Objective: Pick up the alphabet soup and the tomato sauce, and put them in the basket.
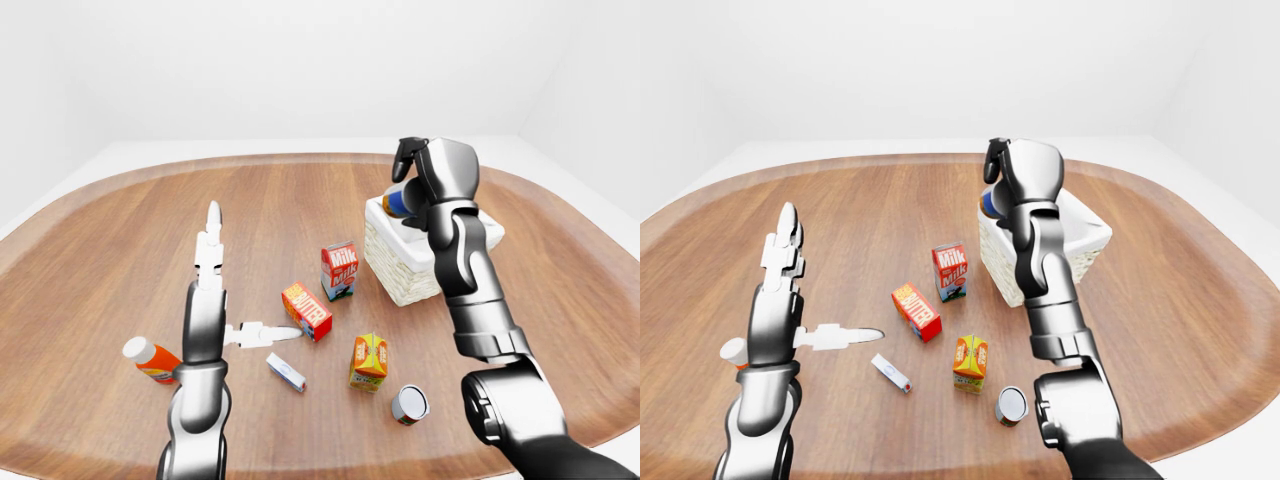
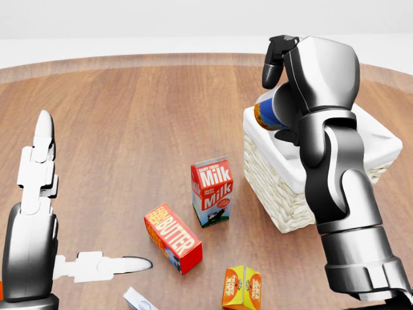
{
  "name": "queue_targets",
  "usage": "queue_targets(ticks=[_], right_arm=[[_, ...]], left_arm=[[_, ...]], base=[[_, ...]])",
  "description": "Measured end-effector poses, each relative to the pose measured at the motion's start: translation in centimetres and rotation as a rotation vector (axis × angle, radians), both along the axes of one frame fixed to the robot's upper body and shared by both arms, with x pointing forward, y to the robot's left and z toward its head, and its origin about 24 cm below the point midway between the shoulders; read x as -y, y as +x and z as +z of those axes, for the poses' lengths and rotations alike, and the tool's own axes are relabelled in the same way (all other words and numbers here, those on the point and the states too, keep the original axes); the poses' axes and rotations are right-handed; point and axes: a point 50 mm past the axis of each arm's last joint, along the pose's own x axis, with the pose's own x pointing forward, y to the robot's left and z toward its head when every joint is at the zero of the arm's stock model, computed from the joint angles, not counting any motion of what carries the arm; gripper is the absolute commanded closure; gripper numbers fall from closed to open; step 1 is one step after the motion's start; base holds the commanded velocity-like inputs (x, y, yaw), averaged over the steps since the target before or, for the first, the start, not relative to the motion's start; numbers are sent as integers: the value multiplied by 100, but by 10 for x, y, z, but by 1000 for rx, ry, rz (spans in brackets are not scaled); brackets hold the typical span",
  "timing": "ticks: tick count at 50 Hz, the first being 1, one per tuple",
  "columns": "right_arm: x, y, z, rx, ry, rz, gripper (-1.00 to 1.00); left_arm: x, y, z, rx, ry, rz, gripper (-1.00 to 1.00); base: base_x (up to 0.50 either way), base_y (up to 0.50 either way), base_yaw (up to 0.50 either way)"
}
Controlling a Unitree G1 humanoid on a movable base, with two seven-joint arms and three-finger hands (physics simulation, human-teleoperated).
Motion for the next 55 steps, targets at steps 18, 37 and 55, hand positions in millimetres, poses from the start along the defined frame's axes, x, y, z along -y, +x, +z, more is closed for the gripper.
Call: queue_targets(ticks=[18, 37, 55], right_arm=[[7, 35, -14, -86, -6, -80, 100], [24, 53, -32, -186, -32, -195, 100], [34, 56, -38, -234, -39, -242, 100]], left_arm=[[0, 0, -1, -3, -1, -1, -100], [1, 0, -2, -7, -1, -2, -100], [0, 1, -1, -4, -3, -2, -100]], base=[[0, 0, 0], [0, 0, 0], [0, 0, 0]])
